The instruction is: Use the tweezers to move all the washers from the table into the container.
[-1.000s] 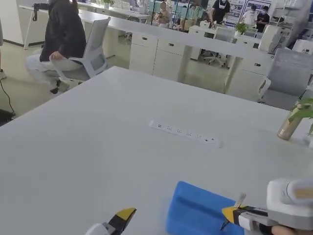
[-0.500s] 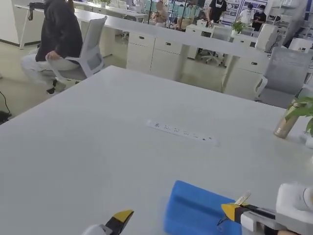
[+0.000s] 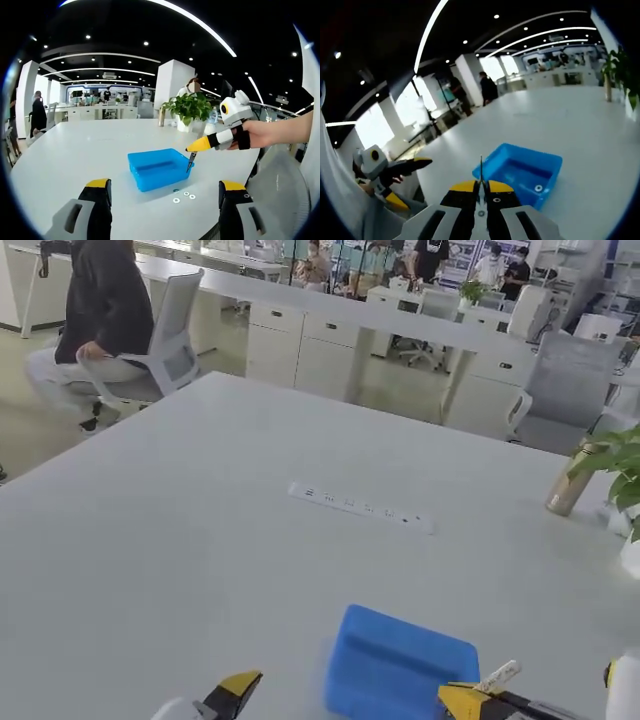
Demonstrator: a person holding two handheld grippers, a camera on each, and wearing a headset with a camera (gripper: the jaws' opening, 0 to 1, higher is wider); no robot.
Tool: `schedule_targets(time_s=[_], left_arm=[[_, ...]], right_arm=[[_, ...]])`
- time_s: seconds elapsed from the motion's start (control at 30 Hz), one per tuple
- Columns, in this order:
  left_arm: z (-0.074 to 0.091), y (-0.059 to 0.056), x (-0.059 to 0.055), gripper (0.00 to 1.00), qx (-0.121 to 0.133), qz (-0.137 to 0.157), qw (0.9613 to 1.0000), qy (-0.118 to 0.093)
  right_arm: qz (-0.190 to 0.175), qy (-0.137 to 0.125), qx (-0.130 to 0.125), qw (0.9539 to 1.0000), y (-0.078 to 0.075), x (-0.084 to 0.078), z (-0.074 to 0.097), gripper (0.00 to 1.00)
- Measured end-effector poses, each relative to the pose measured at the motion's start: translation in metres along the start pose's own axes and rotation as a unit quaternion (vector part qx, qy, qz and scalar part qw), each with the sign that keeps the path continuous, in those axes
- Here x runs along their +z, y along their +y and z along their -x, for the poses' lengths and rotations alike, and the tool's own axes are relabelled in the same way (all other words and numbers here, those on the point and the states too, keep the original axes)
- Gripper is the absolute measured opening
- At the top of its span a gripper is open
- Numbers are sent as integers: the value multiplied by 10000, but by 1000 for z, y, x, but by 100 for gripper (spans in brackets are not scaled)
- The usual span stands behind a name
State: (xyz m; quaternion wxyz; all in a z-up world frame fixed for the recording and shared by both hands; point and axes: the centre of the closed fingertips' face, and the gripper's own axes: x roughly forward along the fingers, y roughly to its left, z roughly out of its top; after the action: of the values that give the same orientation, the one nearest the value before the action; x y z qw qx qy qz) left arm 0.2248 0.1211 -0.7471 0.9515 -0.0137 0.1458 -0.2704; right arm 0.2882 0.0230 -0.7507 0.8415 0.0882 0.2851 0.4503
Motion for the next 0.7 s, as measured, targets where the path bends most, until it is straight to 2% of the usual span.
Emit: schedule_targets(time_s=[0.2, 0.3, 0.5, 0.7], left_arm=[[0, 0, -3, 87, 3, -52, 10000, 79], [0, -1, -3, 87, -13, -45, 10000, 85], [0, -1, -4, 86, -15, -82, 9999, 131], [0, -1, -6, 85, -21, -95, 9998, 164]], right_arm=[[-98, 332, -126, 9993, -6, -32, -4, 3], [-288, 484, -119, 9983, -7, -47, -9, 3], [-281, 709, -213, 9969, -11, -64, -15, 3], [-214, 775, -338, 9962, -14, -68, -13, 4]])
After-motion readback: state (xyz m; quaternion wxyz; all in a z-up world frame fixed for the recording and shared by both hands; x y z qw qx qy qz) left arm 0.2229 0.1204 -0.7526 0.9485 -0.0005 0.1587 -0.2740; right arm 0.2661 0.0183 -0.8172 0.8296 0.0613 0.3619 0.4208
